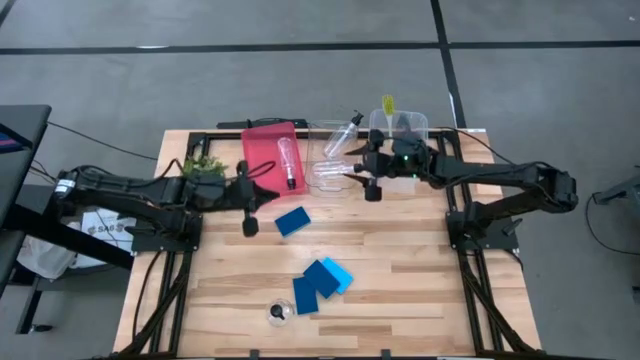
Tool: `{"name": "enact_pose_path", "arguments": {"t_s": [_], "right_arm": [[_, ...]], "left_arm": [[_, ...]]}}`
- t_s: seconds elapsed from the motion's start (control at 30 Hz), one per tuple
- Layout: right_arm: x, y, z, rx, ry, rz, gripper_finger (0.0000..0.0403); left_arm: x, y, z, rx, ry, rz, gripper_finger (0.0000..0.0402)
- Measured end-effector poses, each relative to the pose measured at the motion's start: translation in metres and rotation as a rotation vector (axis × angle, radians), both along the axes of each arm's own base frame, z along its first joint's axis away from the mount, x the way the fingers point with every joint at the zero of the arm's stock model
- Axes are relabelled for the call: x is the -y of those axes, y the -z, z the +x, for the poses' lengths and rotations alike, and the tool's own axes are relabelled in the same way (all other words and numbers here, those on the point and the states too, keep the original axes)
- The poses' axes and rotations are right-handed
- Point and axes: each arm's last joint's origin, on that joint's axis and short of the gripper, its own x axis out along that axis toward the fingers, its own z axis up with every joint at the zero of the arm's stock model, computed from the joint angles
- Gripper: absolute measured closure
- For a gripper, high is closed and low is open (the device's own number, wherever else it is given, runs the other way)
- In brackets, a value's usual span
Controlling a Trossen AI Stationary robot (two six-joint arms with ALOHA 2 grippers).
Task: Pick & Place Kitchen Sink Supplies
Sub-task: Put the soap dispenser into the left transparent bin
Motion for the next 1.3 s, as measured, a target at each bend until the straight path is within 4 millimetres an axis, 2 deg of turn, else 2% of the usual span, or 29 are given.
{"name": "enact_pose_path", "arguments": {"t_s": [0.07, 0.17, 0.3, 0.4, 0.53, 0.77, 0.97, 1.07, 1.13, 1.3], "right_arm": [[0.004, -0.005, 0.004, 0.007, -0.038, 0.003, 0.0138], [0.012, -0.003, 0.017, -0.02, -0.052, 0.002, 0.0138], [0.024, 0.007, 0.048, -0.084, -0.059, 0.004, 0.0138], [0.03, 0.014, 0.073, -0.157, -0.094, 0.001, 0.0138], [0.035, 0.014, 0.098, -0.247, -0.198, 0.041, 0.0138], [0.047, 0.03, 0.132, -0.437, -0.31, 0.041, 0.0138], [0.045, 0.027, 0.166, -0.459, -0.381, -0.014, 0.0138], [0.038, 0.023, 0.176, -0.503, -0.443, -0.06, 0.0138], [0.032, 0.025, 0.177, -0.571, -0.495, -0.054, 0.0138], [0.027, 0.031, 0.184, -0.571, -0.584, -0.024, 0.0138]], "left_arm": [[0.007, 0.002, 0.0, 0.034, 0.004, -0.052, 0.0394], [0.014, 0.016, 0.0, 0.065, -0.022, -0.098, 0.0395], [0.016, 0.037, -0.004, 0.072, -0.1, -0.183, 0.0392], [0.02, 0.047, -0.008, 0.068, -0.097, -0.233, 0.0394], [0.026, 0.059, -0.018, 0.057, -0.091, -0.234, 0.0395], [0.024, 0.082, -0.033, 0.051, -0.142, -0.231, 0.0391], [0.019, 0.098, -0.041, 0.053, -0.243, -0.203, 0.0396], [0.018, 0.108, -0.043, 0.041, -0.275, -0.209, 0.0393], [0.017, 0.113, -0.045, 0.027, -0.277, -0.21, 0.0391], [0.017, 0.12, -0.047, 0.006, -0.27, -0.198, 0.0394]]}}
